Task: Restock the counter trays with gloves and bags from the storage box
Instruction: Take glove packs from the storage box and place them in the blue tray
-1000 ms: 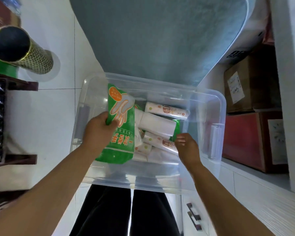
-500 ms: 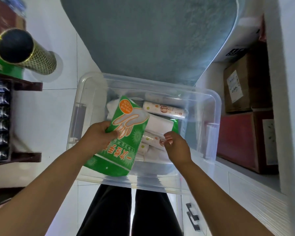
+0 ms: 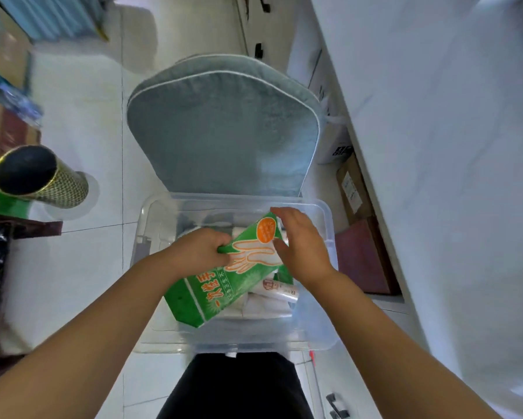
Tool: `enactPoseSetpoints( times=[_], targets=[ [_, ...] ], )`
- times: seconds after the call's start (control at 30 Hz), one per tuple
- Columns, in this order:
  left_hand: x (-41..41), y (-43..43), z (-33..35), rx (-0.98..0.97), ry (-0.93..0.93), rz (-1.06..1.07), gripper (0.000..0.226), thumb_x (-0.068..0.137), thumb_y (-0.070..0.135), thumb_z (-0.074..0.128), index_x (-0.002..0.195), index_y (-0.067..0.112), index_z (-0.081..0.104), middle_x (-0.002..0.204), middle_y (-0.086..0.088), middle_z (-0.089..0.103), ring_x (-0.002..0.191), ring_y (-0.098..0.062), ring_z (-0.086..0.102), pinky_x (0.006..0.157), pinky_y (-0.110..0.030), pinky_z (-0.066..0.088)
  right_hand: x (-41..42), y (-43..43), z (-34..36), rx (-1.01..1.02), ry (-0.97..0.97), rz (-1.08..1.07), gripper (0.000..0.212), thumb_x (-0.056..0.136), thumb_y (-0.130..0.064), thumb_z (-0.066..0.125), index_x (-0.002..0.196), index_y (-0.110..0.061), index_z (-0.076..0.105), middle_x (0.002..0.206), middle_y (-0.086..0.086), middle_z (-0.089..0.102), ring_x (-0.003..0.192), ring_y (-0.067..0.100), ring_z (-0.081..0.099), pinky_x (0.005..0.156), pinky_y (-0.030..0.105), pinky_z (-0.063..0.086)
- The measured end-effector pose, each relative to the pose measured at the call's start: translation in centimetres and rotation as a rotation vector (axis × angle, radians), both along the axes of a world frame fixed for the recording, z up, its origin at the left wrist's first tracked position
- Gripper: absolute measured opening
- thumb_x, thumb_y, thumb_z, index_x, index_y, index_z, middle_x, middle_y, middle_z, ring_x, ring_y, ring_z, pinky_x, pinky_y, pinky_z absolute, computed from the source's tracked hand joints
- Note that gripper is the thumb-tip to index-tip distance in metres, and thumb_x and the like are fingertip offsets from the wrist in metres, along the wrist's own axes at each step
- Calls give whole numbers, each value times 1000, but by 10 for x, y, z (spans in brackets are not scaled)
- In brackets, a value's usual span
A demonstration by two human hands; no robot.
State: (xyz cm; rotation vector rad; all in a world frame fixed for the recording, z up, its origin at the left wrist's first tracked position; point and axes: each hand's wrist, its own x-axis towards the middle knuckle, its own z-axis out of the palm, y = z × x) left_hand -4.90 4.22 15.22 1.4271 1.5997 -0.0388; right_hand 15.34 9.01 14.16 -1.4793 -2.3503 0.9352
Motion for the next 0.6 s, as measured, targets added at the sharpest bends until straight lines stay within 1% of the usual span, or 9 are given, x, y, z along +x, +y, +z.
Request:
enactPoseSetpoints(
  times=[0.1, 0.17, 0.23, 0.27, 0.3, 0.37, 0.47, 0.53, 0.6],
  targets=[
    [5, 2, 29, 102, 39, -142, 14, 85, 27, 61, 98, 27, 66, 84, 6, 64, 76, -14, 59, 62, -24, 45, 5, -10, 38, 163, -116, 96, 56, 77, -7, 64, 131, -16, 49, 142, 8, 44, 130, 28, 39, 106, 42, 31],
    [8, 1, 47, 201, 109, -287, 5, 84, 29, 60, 80, 26, 60, 70, 10, 54, 72, -16, 52, 53, -23, 34, 9, -21, 62, 259, -170, 101, 54, 76, -11, 65, 128, -18, 53, 143, 7, 43, 131, 26, 36, 104, 42, 30],
    [14, -5, 65, 270, 138, -399, 20, 83, 29, 58, 66, 24, 48, 63, 9, 46, 66, -14, 48, 51, -25, 29, 12, -35, 83, 241, -224, 70, 48, 79, -20, 64, 126, -22, 54, 137, 2, 50, 130, 22, 37, 102, 38, 29],
    [18, -9, 73, 294, 135, -447, 23, 83, 29, 57, 64, 24, 45, 62, 9, 43, 64, -14, 46, 50, -25, 28, 15, -43, 93, 207, -266, 61, 46, 80, -26, 64, 126, -24, 54, 132, 1, 54, 128, 21, 39, 101, 36, 29],
    [21, -12, 81, 319, 126, -495, 22, 83, 30, 57, 65, 24, 45, 61, 8, 43, 65, -14, 46, 52, -26, 29, 18, -52, 101, 194, -321, 59, 45, 81, -33, 64, 124, -25, 55, 127, 0, 58, 124, 21, 43, 99, 35, 30],
    [31, -19, 97, 373, 106, -567, 24, 82, 32, 58, 64, 25, 44, 61, 7, 43, 67, -16, 47, 54, -28, 31, 28, -70, 118, 248, -441, 53, 46, 79, -46, 63, 120, -26, 58, 114, 2, 65, 111, 24, 54, 92, 33, 34],
    [50, -27, 120, 484, 89, -667, 27, 80, 34, 61, 62, 27, 42, 59, 7, 42, 65, -15, 45, 51, -27, 29, 48, -100, 146, 324, -504, -18, 45, 74, -54, 64, 110, -27, 64, 100, 4, 70, 97, 27, 60, 84, 32, 39],
    [68, -32, 136, 532, 76, -720, 22, 78, 34, 63, 65, 27, 46, 60, 7, 44, 66, -15, 47, 54, -29, 35, 64, -120, 165, 312, -547, -68, 42, 75, -55, 63, 107, -27, 65, 102, 2, 70, 97, 25, 61, 81, 31, 41],
    [88, -36, 152, 558, 71, -760, 15, 77, 36, 64, 73, 26, 54, 67, 7, 49, 70, -17, 52, 61, -30, 43, 82, -142, 182, 263, -554, -163, 39, 78, -53, 61, 108, -28, 66, 107, 1, 69, 100, 25, 61, 77, 29, 41]
  ],
)
